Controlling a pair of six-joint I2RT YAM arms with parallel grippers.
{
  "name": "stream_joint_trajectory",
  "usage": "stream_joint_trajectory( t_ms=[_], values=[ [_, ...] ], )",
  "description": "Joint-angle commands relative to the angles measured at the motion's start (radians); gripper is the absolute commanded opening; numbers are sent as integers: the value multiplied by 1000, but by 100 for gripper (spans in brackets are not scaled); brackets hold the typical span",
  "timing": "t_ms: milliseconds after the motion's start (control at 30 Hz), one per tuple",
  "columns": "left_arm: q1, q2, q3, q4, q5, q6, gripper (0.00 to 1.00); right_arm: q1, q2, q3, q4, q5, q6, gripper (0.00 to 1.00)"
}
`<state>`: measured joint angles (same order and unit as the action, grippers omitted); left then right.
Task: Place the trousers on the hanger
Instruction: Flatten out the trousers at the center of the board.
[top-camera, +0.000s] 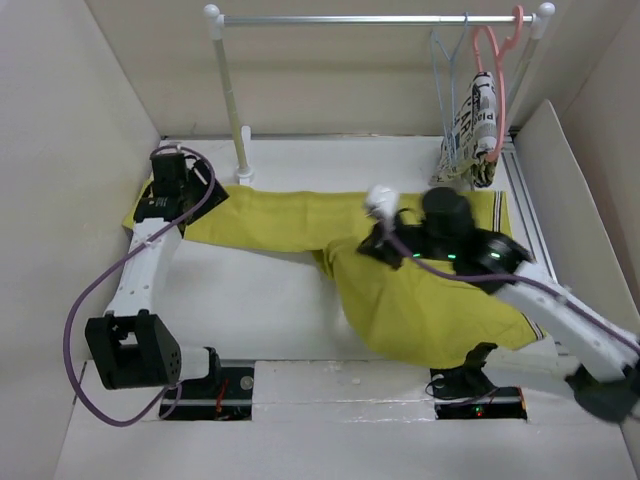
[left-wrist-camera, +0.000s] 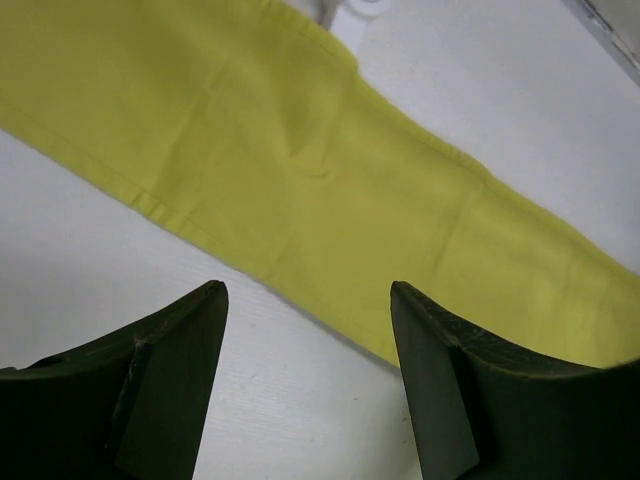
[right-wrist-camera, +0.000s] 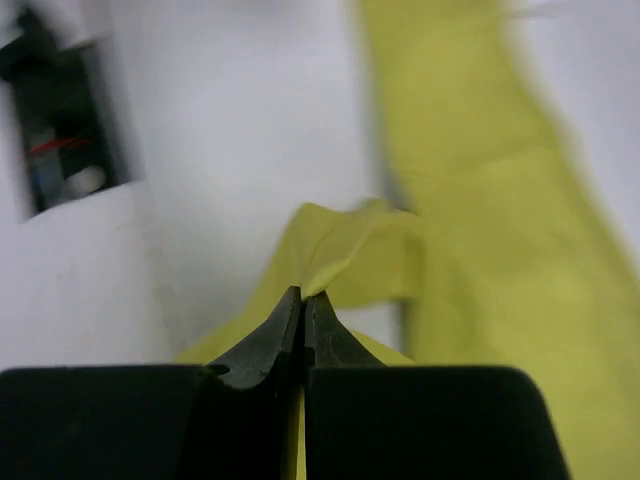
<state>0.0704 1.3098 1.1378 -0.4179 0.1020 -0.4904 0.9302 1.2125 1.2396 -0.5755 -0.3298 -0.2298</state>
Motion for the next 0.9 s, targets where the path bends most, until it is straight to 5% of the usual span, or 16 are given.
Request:
stream_joint_trajectory(
  t_ms=[0,167,267,433,667,867],
  values=[
    [-110,-6,111,-15,-68,7,62,-250,-201,-142,20,-74,33,0],
    [-430,107,252,-105,-186,-13,61,-618,-197,-348,40,-5,95,0],
    [-565,141,215,-108,-237,-56,60,-735,-151,-376,49,119,116,0],
    [-811,122,3,-21,-232,-238,46,-800,-117,-370,108,101,127,0],
    [-857,52,-297,333,-171,-407,54,-800,-68,-307,92,86,89,0],
    [-860,193,-275,345,-154,-520,55,-788,-65,-315,100,34,67,0]
  ],
)
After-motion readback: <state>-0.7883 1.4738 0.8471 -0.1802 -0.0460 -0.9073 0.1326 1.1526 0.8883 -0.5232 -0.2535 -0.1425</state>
